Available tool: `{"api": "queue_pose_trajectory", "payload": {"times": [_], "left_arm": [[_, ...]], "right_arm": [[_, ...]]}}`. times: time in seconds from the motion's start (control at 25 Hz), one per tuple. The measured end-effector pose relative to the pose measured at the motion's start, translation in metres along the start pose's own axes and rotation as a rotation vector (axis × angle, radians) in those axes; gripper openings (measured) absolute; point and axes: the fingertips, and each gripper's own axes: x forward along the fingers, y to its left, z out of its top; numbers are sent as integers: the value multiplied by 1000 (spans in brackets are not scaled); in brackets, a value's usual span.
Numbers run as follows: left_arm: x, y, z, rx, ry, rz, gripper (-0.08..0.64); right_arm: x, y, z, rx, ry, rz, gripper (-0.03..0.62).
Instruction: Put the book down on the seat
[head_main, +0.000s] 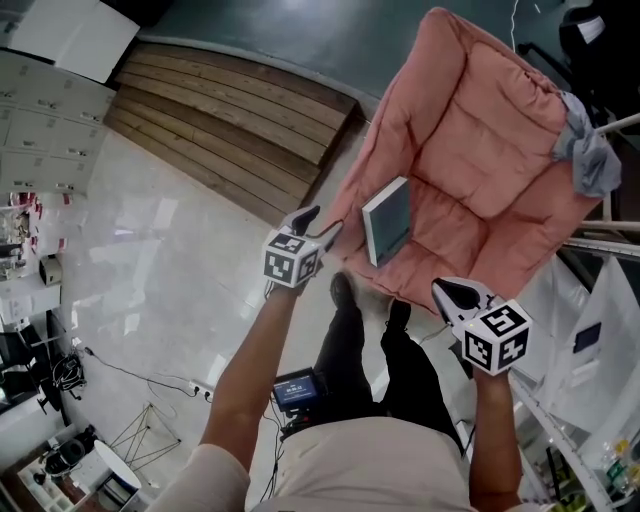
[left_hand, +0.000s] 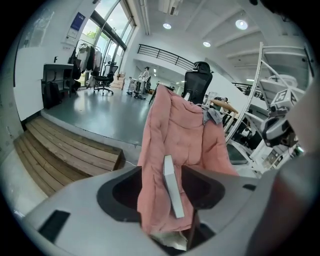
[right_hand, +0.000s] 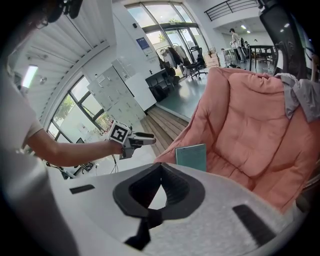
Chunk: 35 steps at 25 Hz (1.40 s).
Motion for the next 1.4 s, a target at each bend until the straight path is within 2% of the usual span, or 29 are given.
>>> {"api": "queue_pose_trajectory", "payload": {"times": [0.32,0.64,0.96,1.4], "left_arm": [[-39,-7,5,-57,-44,14,203],[-73,0,27,-107,-117,61,163],[-87,-3,52,-123,-170,75,137],[-85,-14,37,-141,-130,64,127]], "right_arm": [[-15,4,9,-5,-7,3,-6],[-17,12,31,-34,-10,24,-6],[-20,20,46,-62,-16,32,-6],[-15,27,47,-66,0,46,-6]]}}
